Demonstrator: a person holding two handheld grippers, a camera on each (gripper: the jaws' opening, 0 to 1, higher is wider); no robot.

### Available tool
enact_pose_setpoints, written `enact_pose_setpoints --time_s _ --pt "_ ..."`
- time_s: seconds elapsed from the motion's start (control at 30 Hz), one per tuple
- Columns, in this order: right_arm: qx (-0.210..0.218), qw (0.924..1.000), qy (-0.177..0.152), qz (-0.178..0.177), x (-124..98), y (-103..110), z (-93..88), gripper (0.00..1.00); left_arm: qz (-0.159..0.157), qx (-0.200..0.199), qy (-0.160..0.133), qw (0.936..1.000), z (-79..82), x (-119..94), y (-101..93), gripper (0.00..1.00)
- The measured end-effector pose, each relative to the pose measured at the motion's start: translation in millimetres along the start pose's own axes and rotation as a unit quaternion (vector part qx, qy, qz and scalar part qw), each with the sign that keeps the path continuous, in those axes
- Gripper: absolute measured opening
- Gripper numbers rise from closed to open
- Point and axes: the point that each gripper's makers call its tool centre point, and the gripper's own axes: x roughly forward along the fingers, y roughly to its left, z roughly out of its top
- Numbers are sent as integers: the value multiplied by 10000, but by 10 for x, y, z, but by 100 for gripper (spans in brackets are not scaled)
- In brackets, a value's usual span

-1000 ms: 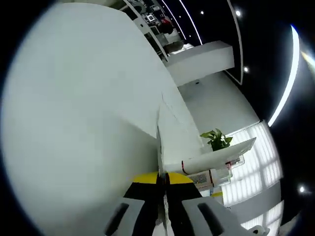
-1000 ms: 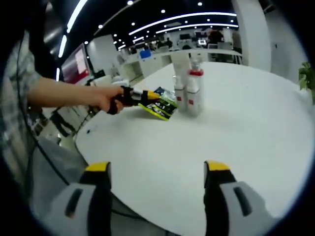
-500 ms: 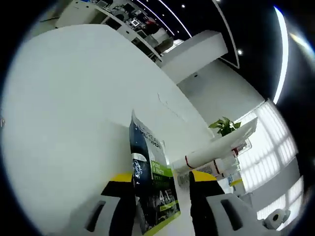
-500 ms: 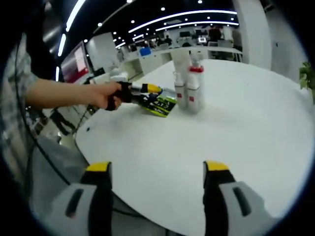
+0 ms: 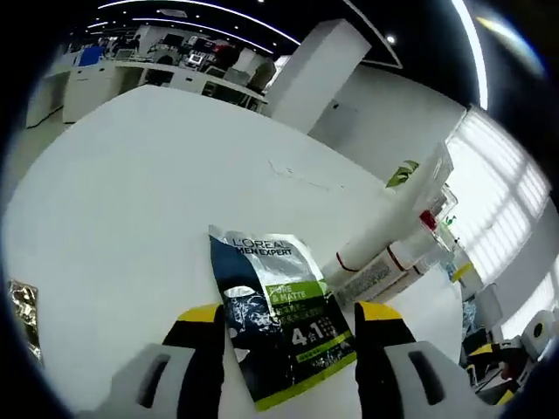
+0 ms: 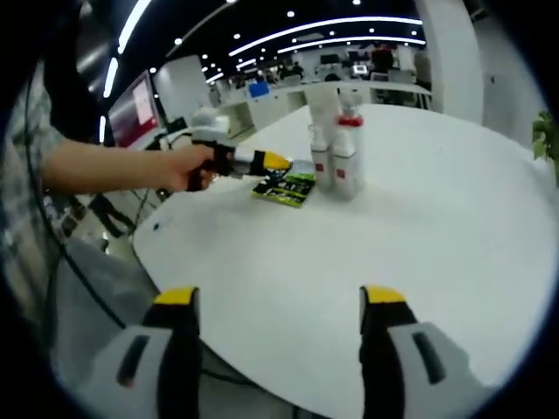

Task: Arrange the skincare products in the storage area until every visible bottle or jar stands upright without overlapping.

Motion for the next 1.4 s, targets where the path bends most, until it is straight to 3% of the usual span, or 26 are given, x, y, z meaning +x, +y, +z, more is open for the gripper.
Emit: enact_pose_setpoints --time_s 0.17,0.3,0.4,0.6,0.7,0.9,1.17,1.4 --pt "0 10000 -10 -5 0 -1 3 72 -11 35 -125 9999 90 -12 -20 62" --pt "-10 10000 -8 -7 2 0 3 72 -110 -19 -235 9997 184 -81 -31 57" --pt "-23 10000 0 -3 4 7 1 72 -215 -87 -454 9987 302 -229 -90 55" --pt "-54 10000 11 19 8 20 0 72 -161 72 -566 9982 327 -529 -48 56" --pt "-69 10000 23 20 8 20 -5 72 -119 90 -626 9979 255 -764 16 57" --pt "-96 9999 36 63 16 46 -5 72 56 -10 -588 9983 -48 -1299 234 58" --pt "-154 9998 106 120 27 74 -23 72 393 487 75 9980 -657 -1837 490 58" --pt "-184 9996 141 146 33 94 -27 72 517 814 342 9948 -890 -2068 595 60"
